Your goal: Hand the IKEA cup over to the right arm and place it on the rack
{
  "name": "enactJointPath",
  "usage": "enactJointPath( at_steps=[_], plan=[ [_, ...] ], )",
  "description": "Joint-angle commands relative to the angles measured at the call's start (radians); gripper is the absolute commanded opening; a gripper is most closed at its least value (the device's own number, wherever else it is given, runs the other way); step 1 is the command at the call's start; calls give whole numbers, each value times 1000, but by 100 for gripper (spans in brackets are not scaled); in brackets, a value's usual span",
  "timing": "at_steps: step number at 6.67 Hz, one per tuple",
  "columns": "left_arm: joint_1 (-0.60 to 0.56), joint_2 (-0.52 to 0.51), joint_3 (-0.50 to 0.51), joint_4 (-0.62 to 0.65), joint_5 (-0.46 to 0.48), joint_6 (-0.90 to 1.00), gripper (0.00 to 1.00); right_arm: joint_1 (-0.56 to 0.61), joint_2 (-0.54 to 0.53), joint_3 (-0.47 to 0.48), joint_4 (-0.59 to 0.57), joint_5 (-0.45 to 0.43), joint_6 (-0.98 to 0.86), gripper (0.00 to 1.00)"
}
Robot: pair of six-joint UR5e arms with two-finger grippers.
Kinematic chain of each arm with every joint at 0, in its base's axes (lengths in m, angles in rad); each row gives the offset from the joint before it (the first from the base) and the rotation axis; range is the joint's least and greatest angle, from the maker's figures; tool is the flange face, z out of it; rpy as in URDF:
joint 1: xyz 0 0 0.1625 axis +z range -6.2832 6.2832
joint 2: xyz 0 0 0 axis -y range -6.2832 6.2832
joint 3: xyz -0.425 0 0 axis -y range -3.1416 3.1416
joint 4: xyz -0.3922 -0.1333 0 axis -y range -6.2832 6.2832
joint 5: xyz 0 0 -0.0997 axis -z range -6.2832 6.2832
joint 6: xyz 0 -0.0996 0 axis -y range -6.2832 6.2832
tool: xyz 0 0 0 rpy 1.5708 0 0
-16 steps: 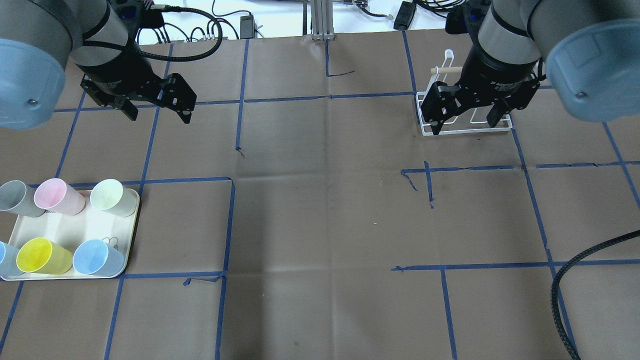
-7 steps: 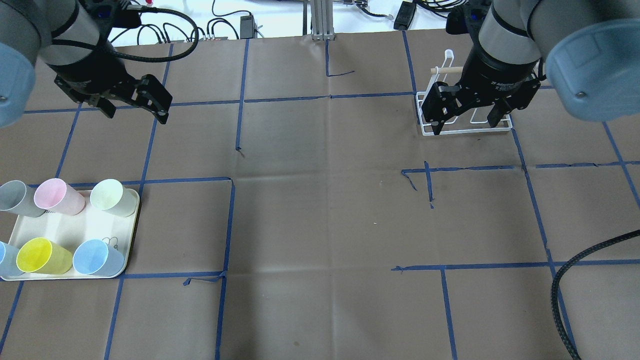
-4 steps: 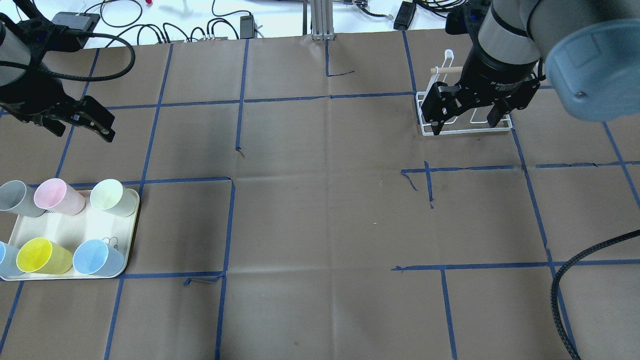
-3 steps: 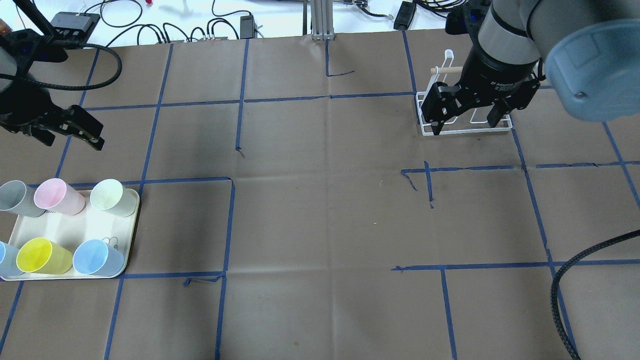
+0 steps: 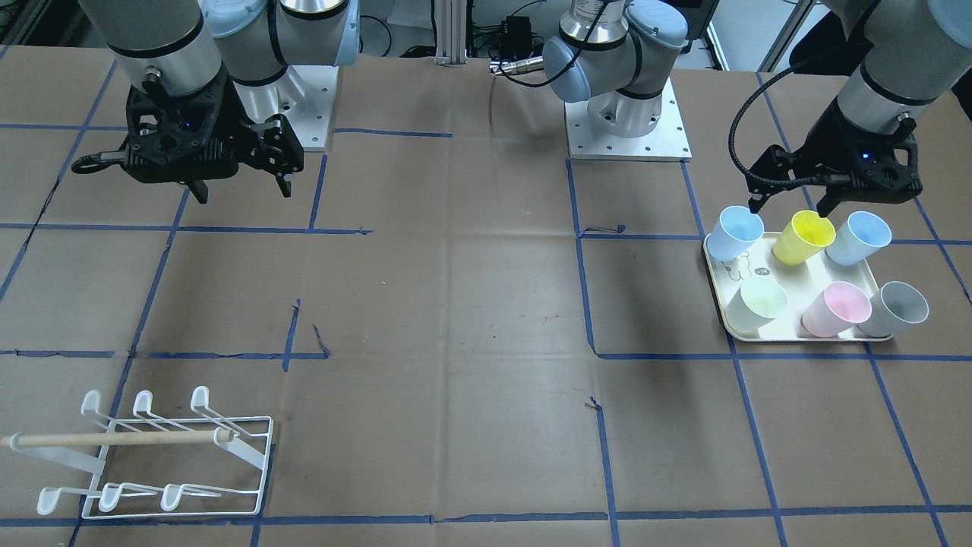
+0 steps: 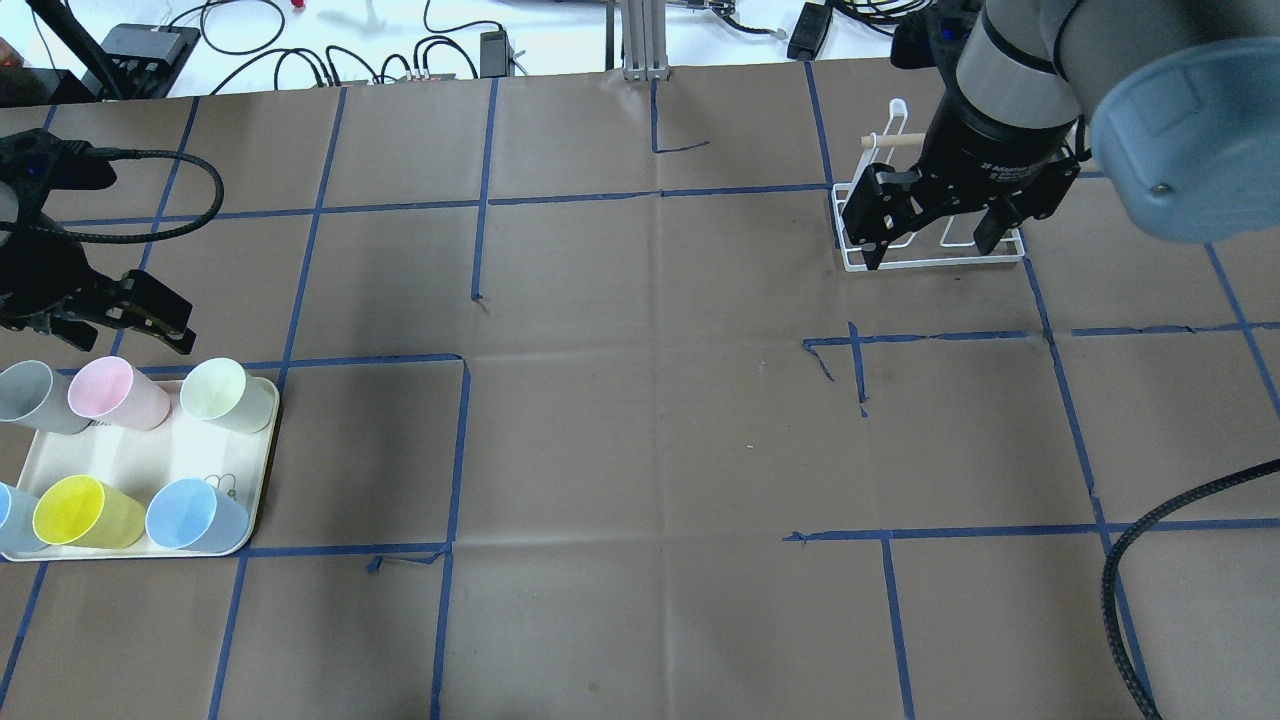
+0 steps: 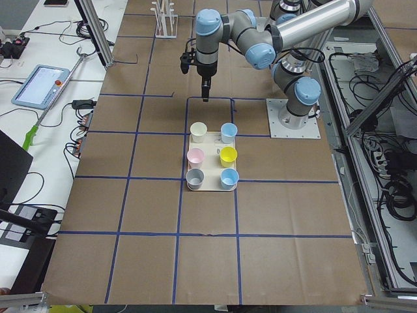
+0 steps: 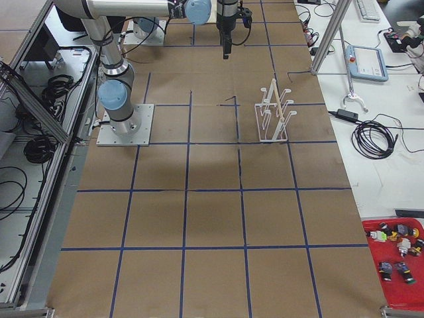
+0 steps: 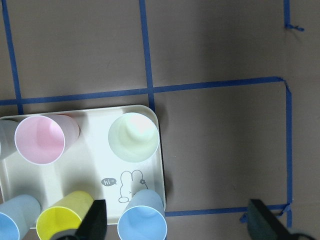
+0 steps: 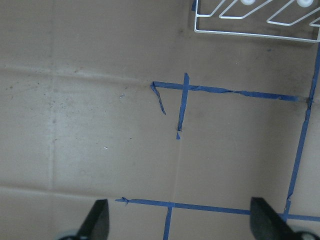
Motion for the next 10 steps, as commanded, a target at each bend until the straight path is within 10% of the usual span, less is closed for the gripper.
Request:
enactJointPath(
  at_steps=[1,5,9,10],
  plan=[
    [6,-51,-81,153,-1,1,99,0,0,0,0,0,0,100],
    [6,-238,-212,490,-1,0,99,0,0,0,0,0,0,100],
    [7,-274,-223,502,7,-2,97,0,0,1,0,3,0,100],
    [7,-277,-223,501,8,4,82,0,0,1,0,3,0,100]
  ],
)
